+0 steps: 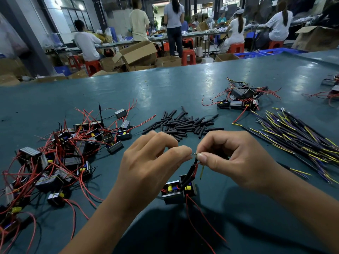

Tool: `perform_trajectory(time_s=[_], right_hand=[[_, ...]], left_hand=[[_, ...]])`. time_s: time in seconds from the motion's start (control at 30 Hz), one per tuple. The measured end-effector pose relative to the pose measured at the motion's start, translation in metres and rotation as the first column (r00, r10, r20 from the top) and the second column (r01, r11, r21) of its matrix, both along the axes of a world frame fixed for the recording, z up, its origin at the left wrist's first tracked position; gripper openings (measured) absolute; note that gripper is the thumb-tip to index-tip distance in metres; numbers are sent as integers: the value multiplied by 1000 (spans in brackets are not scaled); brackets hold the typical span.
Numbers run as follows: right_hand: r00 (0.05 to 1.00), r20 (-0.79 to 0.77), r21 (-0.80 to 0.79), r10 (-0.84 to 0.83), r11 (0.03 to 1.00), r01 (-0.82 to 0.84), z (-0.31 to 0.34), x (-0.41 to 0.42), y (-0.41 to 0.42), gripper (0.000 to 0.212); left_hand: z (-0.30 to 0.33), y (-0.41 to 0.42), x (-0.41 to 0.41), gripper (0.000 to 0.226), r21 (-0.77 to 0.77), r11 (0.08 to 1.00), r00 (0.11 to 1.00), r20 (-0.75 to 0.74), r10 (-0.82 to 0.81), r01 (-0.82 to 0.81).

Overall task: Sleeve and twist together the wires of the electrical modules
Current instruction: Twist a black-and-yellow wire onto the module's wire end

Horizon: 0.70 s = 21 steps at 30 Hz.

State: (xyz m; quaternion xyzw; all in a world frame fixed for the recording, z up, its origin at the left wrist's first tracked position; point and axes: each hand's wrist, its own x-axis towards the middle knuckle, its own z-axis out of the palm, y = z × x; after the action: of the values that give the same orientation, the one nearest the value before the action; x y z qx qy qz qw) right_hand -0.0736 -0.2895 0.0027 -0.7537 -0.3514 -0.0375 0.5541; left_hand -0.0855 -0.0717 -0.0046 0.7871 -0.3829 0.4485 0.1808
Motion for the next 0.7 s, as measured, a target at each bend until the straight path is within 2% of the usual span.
perform_trajectory(time_s=[0.13,0.23,0.33,0.43,0.5,0.57,0.63,0.7], right_hand=[[1000,16,-18,-10,1000,10,0,-1,1,6],[1000,24,-23,-14,1000,15,-1,0,1,6],[999,36,-30,-16,999,17,0,0,0,7],[998,56,-42,-11,999,13,2,0,-1,7],[997,76,-58,-13,998,17,3,1,-2,6],[995,104,-74,-12,997,20,4,1,-2,6],[992,129,-92,-5,996,17,5,1,-1,7],[991,130,-100,5,995,8,4,0,-1,8]], left_hand=[[-3,-1,1,2,16,1000,999,-34,-18,18],[-3,-4,2,2,-8,1000,993,-114,-29,28],[0,-9,-1,9,-88,994,949,-301,-95,71],[4,-12,-6,14,-191,975,827,-525,-199,114],[6,-11,-8,15,-303,946,663,-686,-299,113],[8,-9,-10,18,-443,894,442,-791,-424,67],[11,-8,-12,15,-567,823,191,-812,-552,-32],[12,-6,-12,13,-648,749,-85,-745,-661,-138]])
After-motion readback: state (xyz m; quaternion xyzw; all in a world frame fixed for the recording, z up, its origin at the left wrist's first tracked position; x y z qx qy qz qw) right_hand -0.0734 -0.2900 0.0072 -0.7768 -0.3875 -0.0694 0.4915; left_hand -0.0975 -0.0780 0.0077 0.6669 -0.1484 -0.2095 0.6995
